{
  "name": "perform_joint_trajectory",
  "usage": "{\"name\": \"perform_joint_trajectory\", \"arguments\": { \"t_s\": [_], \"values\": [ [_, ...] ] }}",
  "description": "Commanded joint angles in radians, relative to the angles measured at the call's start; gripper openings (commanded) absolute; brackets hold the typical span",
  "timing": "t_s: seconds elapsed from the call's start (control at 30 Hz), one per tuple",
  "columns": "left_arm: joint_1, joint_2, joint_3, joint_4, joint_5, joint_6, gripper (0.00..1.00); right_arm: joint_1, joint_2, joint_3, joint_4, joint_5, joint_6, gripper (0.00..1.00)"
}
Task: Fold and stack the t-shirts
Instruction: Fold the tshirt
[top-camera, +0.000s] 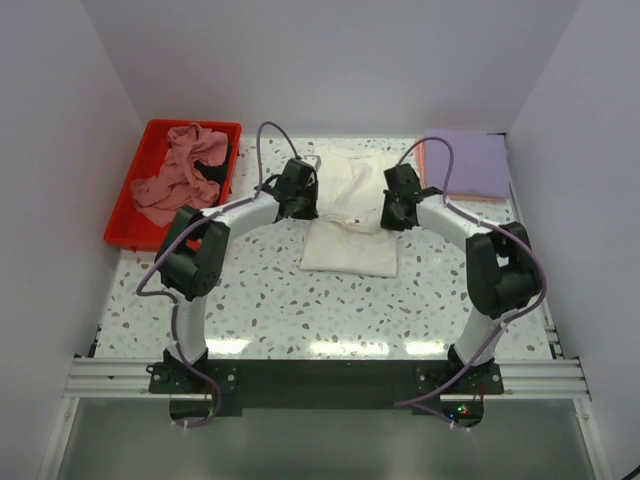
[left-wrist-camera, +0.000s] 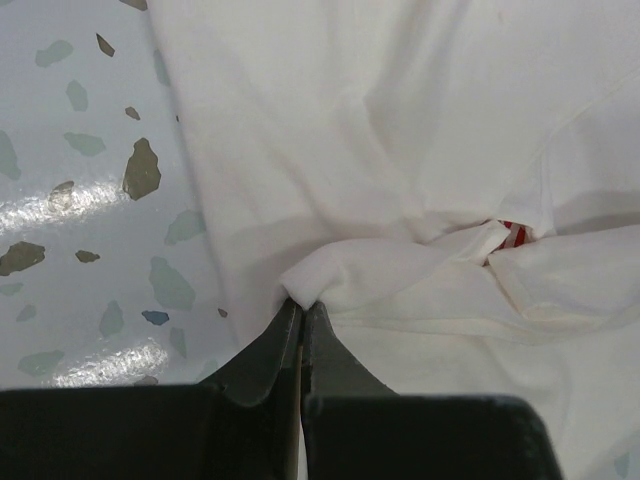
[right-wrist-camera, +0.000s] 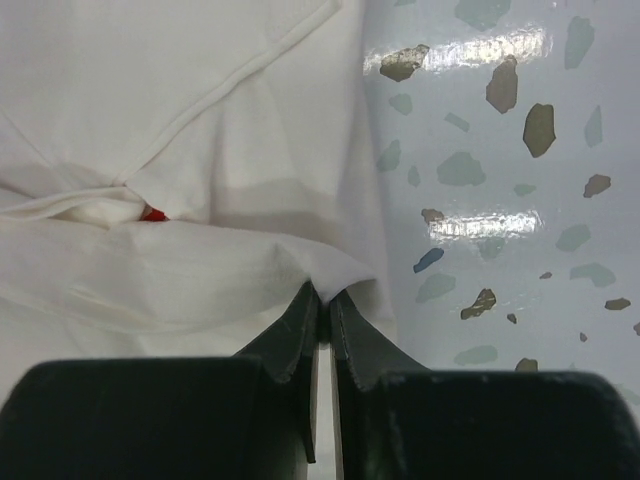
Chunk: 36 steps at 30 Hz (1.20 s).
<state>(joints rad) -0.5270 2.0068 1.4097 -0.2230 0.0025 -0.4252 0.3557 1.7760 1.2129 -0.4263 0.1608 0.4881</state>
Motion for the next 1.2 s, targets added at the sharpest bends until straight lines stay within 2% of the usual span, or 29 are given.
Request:
{"name": "perform_joint_trajectory", "arguments": {
  "t_s": [0.0,0.13,0.23,0.27,0.3,0.37,0.43,0.47,0.5,0.53,0.57,0.6,0.9,1.07,1.17],
  "values": [
    [0.016,0.021,0.054,0.002,0.024,0.019,0.0,-0.015,0.023,0.06,0.018,-0.01,-0.013,0.08],
    [0.024,0.023,0.054,0.001,0.027,0.009,0.0,-0.037,0.063,0.094,0.014,-0.032,-0.02,0.12],
    [0.027,0.02,0.058,-0.002,0.027,0.005,0.08,-0.049,0.088,0.126,-0.005,-0.04,-0.028,0.24],
    [0.027,0.018,0.058,-0.006,0.033,0.005,0.13,-0.053,0.092,0.132,-0.011,-0.044,-0.029,0.33],
    [0.027,0.012,0.06,-0.01,0.037,0.005,0.2,-0.055,0.097,0.146,-0.029,-0.05,-0.034,0.37],
    [0.027,-0.002,0.054,-0.015,0.037,0.003,0.24,-0.058,0.089,0.151,-0.035,-0.066,-0.042,0.46],
    [0.027,-0.04,0.026,-0.012,0.031,-0.01,0.42,-0.058,0.062,0.145,-0.037,-0.09,-0.055,0.56],
    [0.027,-0.077,0.011,0.0,0.031,-0.023,0.53,-0.057,0.05,0.129,-0.038,-0.099,-0.059,0.7],
    [0.027,-0.098,-0.006,0.005,0.031,-0.026,0.7,-0.057,0.016,0.119,-0.038,-0.112,-0.063,0.88],
    [0.027,-0.12,-0.043,0.013,0.031,-0.029,0.78,-0.057,0.001,0.106,-0.034,-0.125,-0.065,0.99],
    [0.027,-0.162,-0.061,0.017,0.03,-0.036,0.87,-0.058,-0.021,0.093,-0.031,-0.148,-0.066,0.99],
    [0.027,-0.183,-0.077,0.016,0.025,-0.043,1.0,-0.057,-0.039,0.068,-0.026,-0.156,-0.068,0.99],
    [0.027,-0.505,-0.385,0.033,-0.076,-0.138,1.0,-0.041,-0.224,-0.137,0.072,-0.383,-0.083,0.99],
    [0.027,-0.71,-0.592,0.045,-0.068,-0.188,1.0,0.005,-0.173,-0.145,0.107,-0.435,-0.082,0.99],
    [0.027,-0.814,-0.679,0.019,-0.067,-0.214,1.0,0.048,-0.103,-0.069,0.119,-0.419,-0.097,0.99]
  ]
}}
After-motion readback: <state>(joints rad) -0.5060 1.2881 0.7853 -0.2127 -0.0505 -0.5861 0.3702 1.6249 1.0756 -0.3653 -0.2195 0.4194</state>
